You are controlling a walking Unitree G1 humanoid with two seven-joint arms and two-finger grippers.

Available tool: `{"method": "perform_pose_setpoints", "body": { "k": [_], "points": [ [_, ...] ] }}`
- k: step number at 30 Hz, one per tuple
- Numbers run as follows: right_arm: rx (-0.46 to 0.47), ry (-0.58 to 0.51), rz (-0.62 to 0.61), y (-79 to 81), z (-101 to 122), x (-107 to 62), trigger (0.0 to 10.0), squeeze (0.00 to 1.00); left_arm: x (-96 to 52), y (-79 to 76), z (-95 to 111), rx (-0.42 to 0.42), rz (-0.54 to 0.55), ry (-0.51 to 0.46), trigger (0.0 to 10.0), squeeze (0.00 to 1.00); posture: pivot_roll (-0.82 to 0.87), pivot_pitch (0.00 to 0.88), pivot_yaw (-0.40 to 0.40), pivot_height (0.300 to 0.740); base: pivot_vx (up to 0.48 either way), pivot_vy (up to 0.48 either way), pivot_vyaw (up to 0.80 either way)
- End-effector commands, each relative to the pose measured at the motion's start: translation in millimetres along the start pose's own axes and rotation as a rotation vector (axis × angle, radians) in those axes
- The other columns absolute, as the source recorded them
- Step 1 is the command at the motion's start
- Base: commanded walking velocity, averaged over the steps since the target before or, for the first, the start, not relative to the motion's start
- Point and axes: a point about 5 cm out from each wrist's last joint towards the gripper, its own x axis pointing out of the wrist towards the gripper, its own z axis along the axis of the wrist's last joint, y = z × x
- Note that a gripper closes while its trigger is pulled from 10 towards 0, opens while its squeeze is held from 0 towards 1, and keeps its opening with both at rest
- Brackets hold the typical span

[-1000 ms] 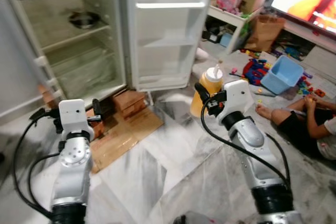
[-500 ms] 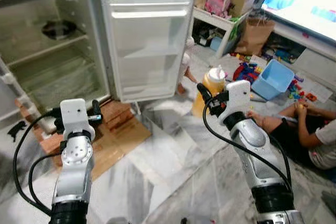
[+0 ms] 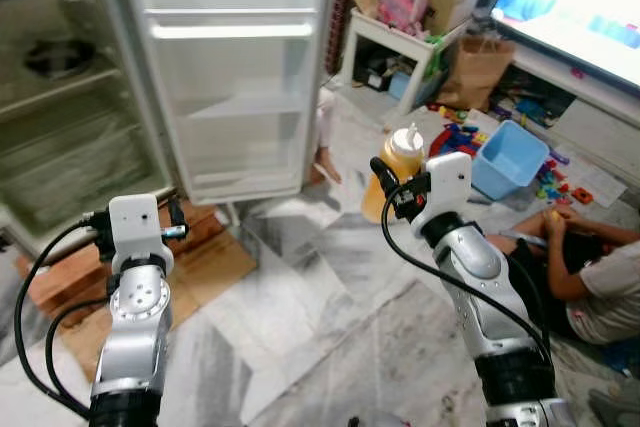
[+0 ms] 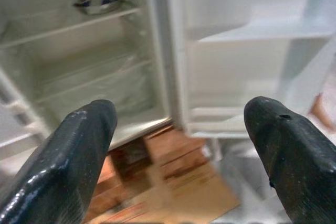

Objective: Restocking fridge

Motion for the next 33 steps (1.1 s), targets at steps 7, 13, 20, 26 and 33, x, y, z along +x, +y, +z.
{"method": "perform_pose_setpoints", "body": {
  "k": [7, 13, 20, 26, 33],
  "points": [
    [0.022, -0.052, -0.009, 2.0, 11, 7.6, 10.0, 0.0, -1.5, 12.0, 4, 0.016, 0.043, -0.024, 10.0, 0.0, 0.04, 0.0, -0.053, 0.74, 0.0, 0.0, 0.34],
    [0.026, -0.054, -0.007, 3.3, 11, 9.0, 10.0, 0.0, 0.3, 13.5, 4, 0.024, 0.058, -0.018, 10.0, 0.0, 0.04, 0.0, -0.054, 0.74, 0.0, 0.0, 0.0],
    [0.028, -0.06, -0.004, 4.0, 13, 11.0, 10.0, 0.0, -0.2, 13.6, 4, 0.024, 0.054, -0.025, 10.0, 0.0, 0.04, 0.0, -0.054, 0.74, 0.257, 0.358, 0.0],
    [0.025, -0.065, 0.017, 9.0, 14, 12.6, 10.0, 0.0, 0.2, 14.9, 4, 0.016, 0.064, -0.027, 10.0, 0.0, 0.04, 0.0, -0.053, 0.74, 0.351, 0.327, 0.0],
    [0.031, -0.064, 0.024, 10.2, 13, 13.1, 10.0, 0.0, 0.5, 13.7, 5, 0.024, 0.048, -0.04, 10.0, 0.0, 0.04, 0.0, -0.053, 0.74, 0.4, 0.171, 0.0]
  ]
}}
